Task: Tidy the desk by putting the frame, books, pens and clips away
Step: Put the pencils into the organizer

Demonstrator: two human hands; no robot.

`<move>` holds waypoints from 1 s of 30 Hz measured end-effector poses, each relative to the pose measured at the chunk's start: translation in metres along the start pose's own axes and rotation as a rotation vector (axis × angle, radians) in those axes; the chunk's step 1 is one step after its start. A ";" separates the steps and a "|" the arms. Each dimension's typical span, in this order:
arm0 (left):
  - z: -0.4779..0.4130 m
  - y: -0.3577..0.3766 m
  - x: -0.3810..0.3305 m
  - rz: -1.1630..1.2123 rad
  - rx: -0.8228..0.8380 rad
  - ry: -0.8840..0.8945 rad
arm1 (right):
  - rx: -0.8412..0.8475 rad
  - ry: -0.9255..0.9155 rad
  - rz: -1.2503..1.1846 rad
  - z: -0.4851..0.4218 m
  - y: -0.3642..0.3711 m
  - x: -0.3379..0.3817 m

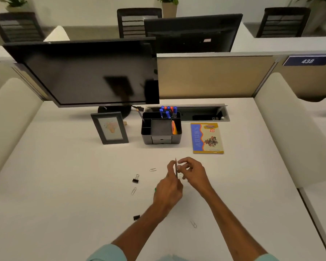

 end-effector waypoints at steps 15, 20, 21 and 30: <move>-0.075 -0.104 0.048 -0.007 -0.274 0.164 | -0.189 -0.317 0.195 -0.116 0.046 0.111; -0.103 -0.121 0.070 -0.108 -0.232 0.203 | -0.319 -0.394 0.240 -0.173 0.053 0.153; -0.109 -0.121 0.075 -0.122 -0.218 0.199 | -0.325 -0.393 0.259 -0.183 0.057 0.157; -0.135 -0.111 0.111 -0.170 -0.065 0.143 | -0.155 -0.322 0.584 -0.229 0.100 0.142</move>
Point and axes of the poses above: each hand's wrist, its own z-axis away from the middle knuckle, its own y-axis out of the palm, x = y × z, the point moved 7 cm from there along -z, towards the middle knuckle, and after that the axes turned 13 degrees about -y, right-handed, at the moved point
